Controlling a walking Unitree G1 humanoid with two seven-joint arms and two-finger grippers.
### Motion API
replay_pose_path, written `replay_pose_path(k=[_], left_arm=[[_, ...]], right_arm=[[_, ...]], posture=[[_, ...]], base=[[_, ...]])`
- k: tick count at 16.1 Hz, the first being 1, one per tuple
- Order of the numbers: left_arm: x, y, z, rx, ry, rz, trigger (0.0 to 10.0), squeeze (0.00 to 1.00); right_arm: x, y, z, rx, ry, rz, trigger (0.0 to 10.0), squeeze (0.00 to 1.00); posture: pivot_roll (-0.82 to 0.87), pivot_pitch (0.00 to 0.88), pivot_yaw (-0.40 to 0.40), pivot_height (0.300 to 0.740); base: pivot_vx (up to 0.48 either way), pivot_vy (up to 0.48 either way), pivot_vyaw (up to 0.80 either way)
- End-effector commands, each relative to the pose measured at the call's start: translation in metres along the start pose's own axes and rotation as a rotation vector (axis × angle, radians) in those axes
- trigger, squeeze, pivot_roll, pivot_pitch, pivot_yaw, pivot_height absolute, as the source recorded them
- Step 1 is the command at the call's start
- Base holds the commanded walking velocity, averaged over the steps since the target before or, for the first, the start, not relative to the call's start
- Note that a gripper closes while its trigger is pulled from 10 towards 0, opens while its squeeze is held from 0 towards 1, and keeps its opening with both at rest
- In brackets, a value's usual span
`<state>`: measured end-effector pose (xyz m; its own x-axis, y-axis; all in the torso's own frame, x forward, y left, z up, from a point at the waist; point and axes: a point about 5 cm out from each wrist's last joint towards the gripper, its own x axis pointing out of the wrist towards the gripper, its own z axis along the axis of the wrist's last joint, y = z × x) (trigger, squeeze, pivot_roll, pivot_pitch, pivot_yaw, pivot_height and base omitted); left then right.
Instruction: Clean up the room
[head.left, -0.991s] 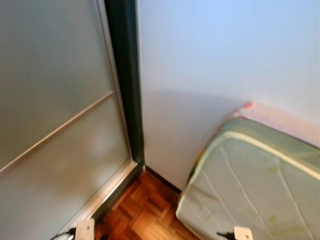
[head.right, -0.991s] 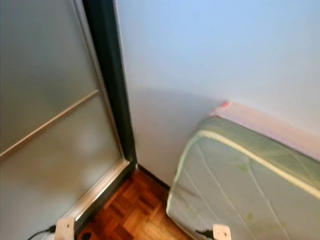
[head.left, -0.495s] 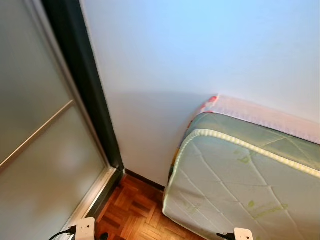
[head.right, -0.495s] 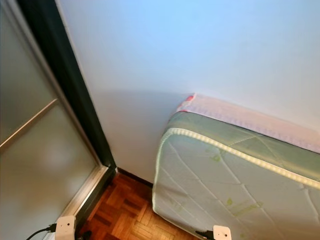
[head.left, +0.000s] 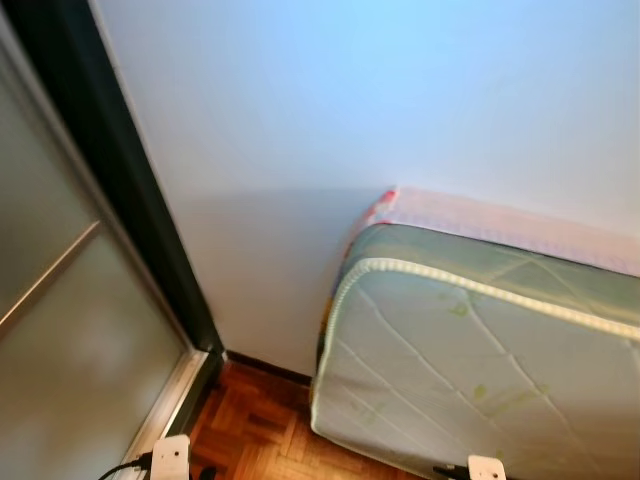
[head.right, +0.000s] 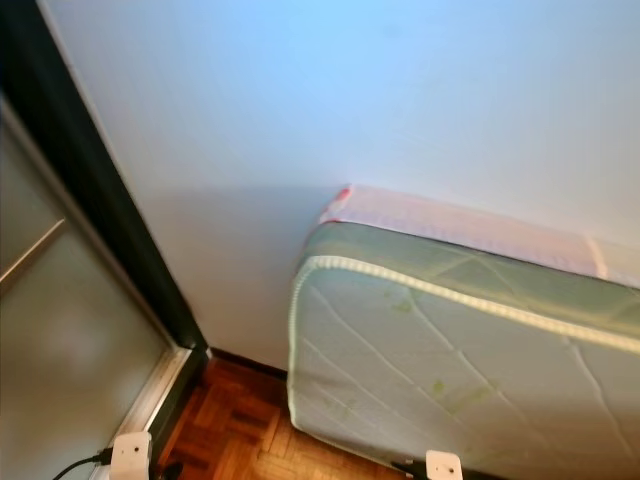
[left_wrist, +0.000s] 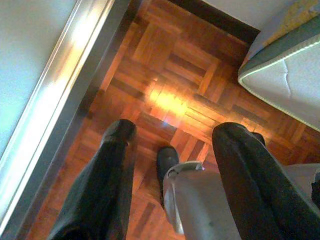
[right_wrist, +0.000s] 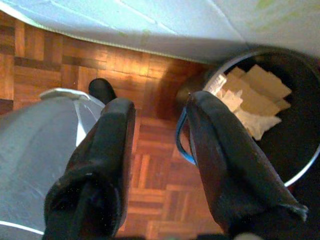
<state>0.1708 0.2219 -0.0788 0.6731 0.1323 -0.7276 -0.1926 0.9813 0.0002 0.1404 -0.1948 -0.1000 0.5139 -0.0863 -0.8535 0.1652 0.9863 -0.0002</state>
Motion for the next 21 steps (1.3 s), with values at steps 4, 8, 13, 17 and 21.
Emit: replay_pose_path(k=[4, 8, 13, 17, 21], left_arm=[[-0.009, 0.019, -0.026, -0.006, 0.125, 0.044, 10.0, 0.0], [-0.01, 0.02, -0.027, 0.0, 0.134, 0.044, 10.0, 0.0], [-0.011, 0.019, -0.03, 0.006, 0.147, 0.038, 10.0, 0.0], [-0.013, 0.025, -0.034, 0.008, 0.167, 0.048, 10.0, 0.0], [-0.016, 0.039, -0.035, 0.017, 0.184, 0.066, 10.0, 0.0]], right_arm=[[0.006, 0.008, 0.032, 0.04, -0.002, 0.129, 10.0, 0.0], [0.006, 0.009, 0.032, 0.033, -0.002, 0.134, 10.0, 0.0], [0.006, 0.009, 0.031, 0.032, -0.001, 0.136, 10.0, 0.0], [0.006, 0.009, 0.031, 0.032, 0.0, 0.135, 10.0, 0.0], [0.006, 0.011, 0.031, 0.035, -0.002, 0.14, 10.0, 0.0]], posture=[[0.15, 0.0, -0.026, 0.74], [0.15, 0.0, -0.028, 0.74], [0.15, 0.0, -0.028, 0.74], [0.15, 0.0, -0.029, 0.74], [0.15, 0.0, -0.016, 0.74]], base=[[0.0, 0.0, -0.78], [0.0, 0.0, -0.78], [0.0, 0.0, -0.78], [0.0, 0.0, -0.78], [0.0, 0.0, -0.78]])
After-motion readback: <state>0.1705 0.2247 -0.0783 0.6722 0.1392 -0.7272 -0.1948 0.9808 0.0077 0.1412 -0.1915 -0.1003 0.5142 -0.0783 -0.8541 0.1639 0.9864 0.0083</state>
